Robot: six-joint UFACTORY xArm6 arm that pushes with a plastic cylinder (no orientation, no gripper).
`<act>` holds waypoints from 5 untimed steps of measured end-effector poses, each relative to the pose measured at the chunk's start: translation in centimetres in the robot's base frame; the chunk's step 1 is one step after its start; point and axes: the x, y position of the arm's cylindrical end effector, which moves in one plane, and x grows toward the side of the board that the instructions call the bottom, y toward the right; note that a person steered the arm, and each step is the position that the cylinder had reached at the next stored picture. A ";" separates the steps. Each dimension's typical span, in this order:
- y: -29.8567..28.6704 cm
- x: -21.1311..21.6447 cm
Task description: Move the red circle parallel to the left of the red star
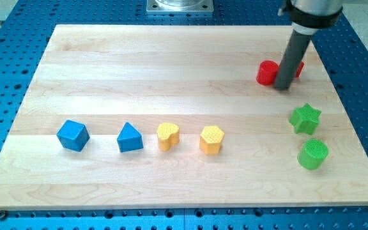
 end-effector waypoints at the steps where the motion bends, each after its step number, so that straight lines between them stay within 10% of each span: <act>1: -4.2 -0.3; 5: -10.0 16.6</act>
